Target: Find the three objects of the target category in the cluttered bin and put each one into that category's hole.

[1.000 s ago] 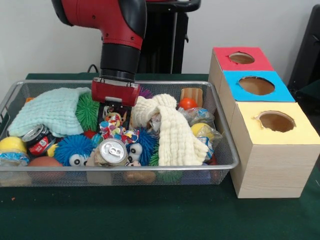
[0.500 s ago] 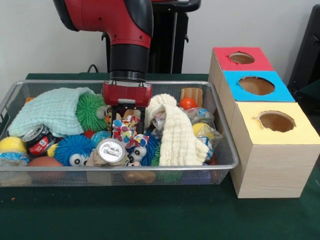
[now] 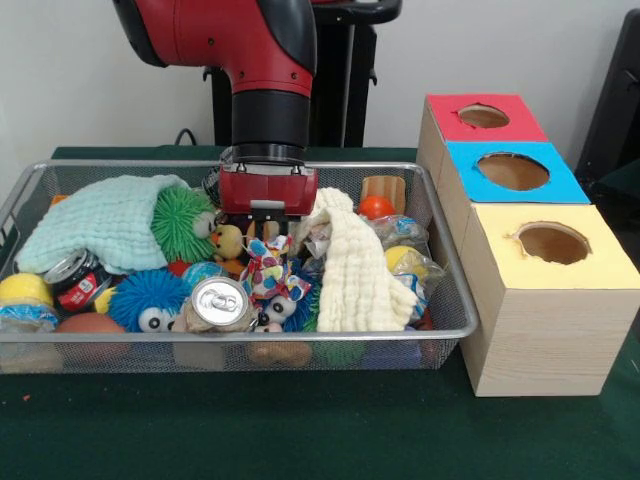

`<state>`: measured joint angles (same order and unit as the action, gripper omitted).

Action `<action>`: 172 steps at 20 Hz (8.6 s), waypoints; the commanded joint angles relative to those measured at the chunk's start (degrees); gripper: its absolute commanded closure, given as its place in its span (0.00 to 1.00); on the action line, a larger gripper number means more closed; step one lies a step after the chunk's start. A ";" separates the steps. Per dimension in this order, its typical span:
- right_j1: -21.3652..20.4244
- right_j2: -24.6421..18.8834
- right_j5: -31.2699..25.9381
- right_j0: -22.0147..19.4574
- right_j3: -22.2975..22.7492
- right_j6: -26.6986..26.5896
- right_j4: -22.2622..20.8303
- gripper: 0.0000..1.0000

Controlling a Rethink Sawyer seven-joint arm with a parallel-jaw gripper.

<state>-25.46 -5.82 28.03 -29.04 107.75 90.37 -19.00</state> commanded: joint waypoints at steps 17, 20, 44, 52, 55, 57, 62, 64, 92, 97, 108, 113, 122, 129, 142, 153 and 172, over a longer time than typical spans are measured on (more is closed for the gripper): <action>-21.68 6.67 -13.78 13.22 6.33 10.01 10.93 1.00; -23.75 4.84 -26.30 13.67 6.53 9.87 14.25 1.00; -18.17 15.85 -53.52 38.10 -12.77 22.36 30.50 1.00; -16.06 17.29 -53.34 40.51 -17.52 20.74 29.40 1.00; -14.65 17.09 -53.43 40.21 -19.07 20.00 29.38 1.00; -13.39 16.85 -51.48 39.92 -18.93 19.83 29.30 1.00; -10.33 16.81 -48.55 38.87 -20.56 19.02 28.81 1.00; -9.50 16.08 -47.76 38.03 -20.39 18.61 28.86 1.00; -3.80 15.01 -46.56 43.91 -15.28 24.96 36.96 1.00; -2.04 16.51 -45.79 44.90 -16.21 24.00 37.82 1.00; 2.82 19.26 -39.57 44.45 -16.44 22.72 37.46 1.00; 5.52 24.77 -41.13 47.39 -18.62 23.92 39.25 1.00; 8.49 31.11 -44.70 49.41 -20.14 24.22 42.29 1.00; 7.54 17.56 -53.54 40.90 -17.59 16.63 43.03 1.00; 9.87 -4.68 -51.55 25.75 -11.37 8.64 42.28 1.00; 14.74 -11.90 -53.15 19.33 -12.05 7.78 39.75 1.00; 7.85 18.73 -33.95 44.37 -17.17 18.91 37.18 1.00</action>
<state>-22.95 10.92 -1.76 13.37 87.46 97.81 17.03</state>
